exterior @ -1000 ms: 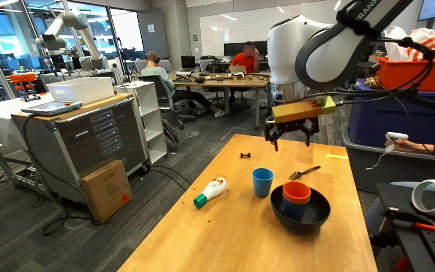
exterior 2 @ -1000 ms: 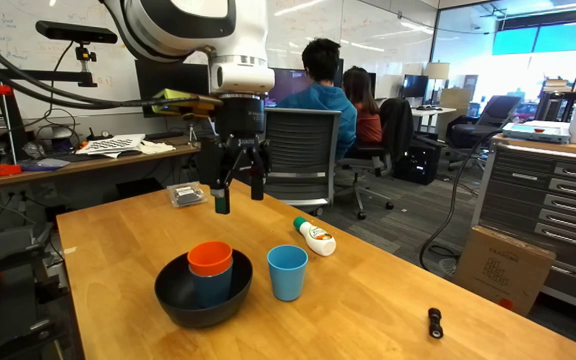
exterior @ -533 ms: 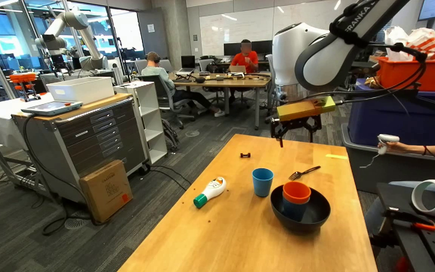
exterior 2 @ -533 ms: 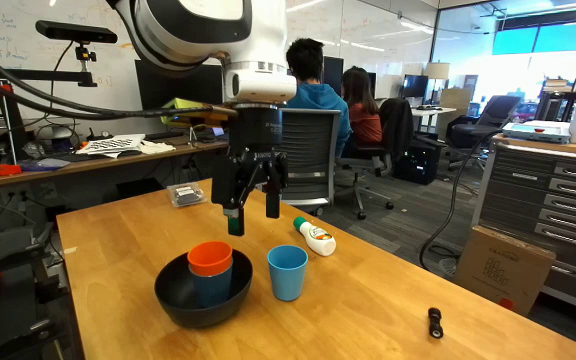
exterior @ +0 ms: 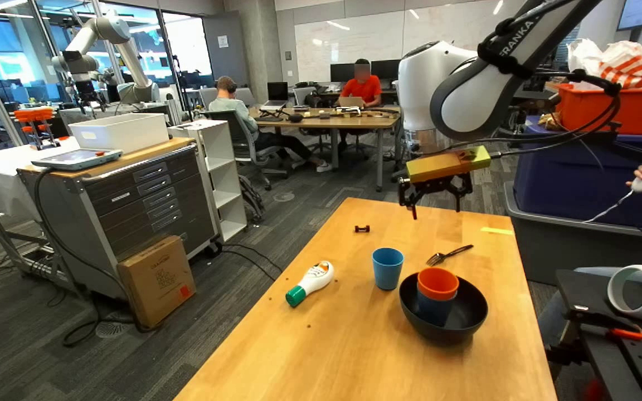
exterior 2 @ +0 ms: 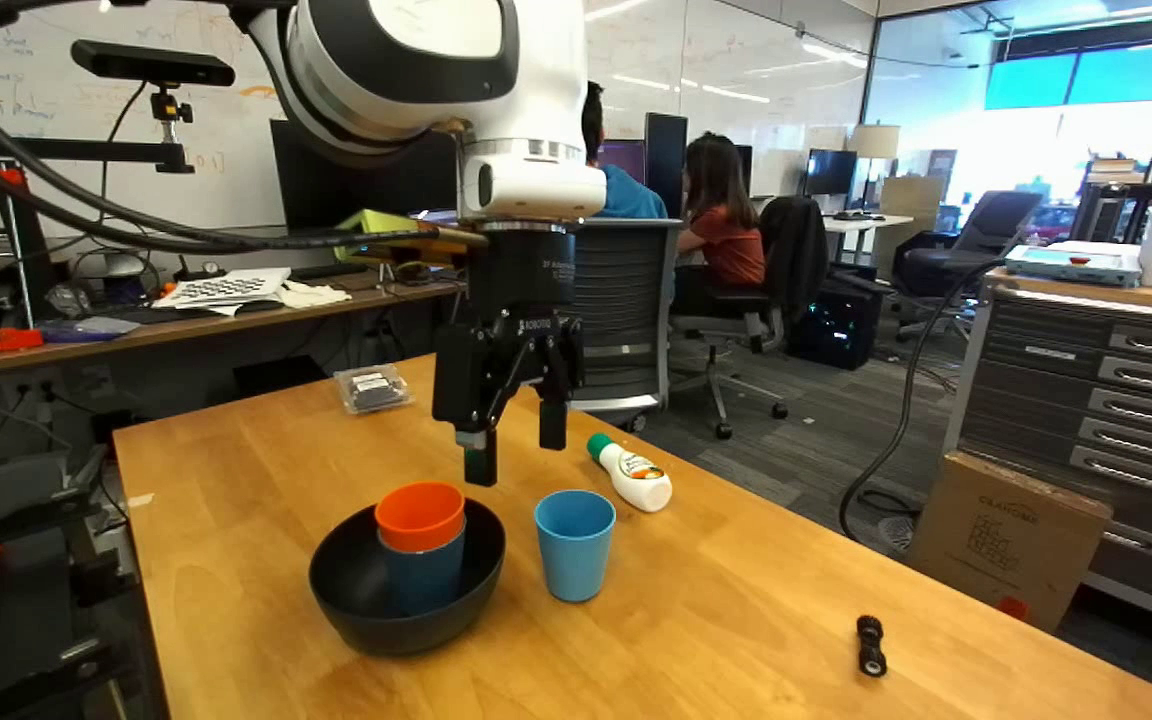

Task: Stack up the cups inside the black bowl then put the fork inside the blue cup

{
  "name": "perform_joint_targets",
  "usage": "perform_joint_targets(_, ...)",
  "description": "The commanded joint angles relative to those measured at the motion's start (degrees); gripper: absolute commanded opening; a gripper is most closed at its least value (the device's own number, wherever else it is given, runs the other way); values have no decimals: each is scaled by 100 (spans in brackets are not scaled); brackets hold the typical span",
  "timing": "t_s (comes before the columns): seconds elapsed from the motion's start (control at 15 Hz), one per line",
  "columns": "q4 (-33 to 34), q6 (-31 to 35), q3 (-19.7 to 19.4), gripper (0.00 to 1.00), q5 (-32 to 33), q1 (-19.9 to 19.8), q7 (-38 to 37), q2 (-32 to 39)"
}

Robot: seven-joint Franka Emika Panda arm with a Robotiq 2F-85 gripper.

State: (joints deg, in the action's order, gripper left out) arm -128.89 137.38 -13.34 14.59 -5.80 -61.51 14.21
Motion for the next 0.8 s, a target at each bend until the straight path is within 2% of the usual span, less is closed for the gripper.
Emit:
perform_joint_targets(0.0, 22, 294, -25, 100, 35, 74, -43, 159)
perform_joint_targets(0.2, 127, 658, -29, 100, 4, 108, 71, 530)
perform_joint_targets(0.73, 465, 885, -60, 100, -316, 128, 324, 1320)
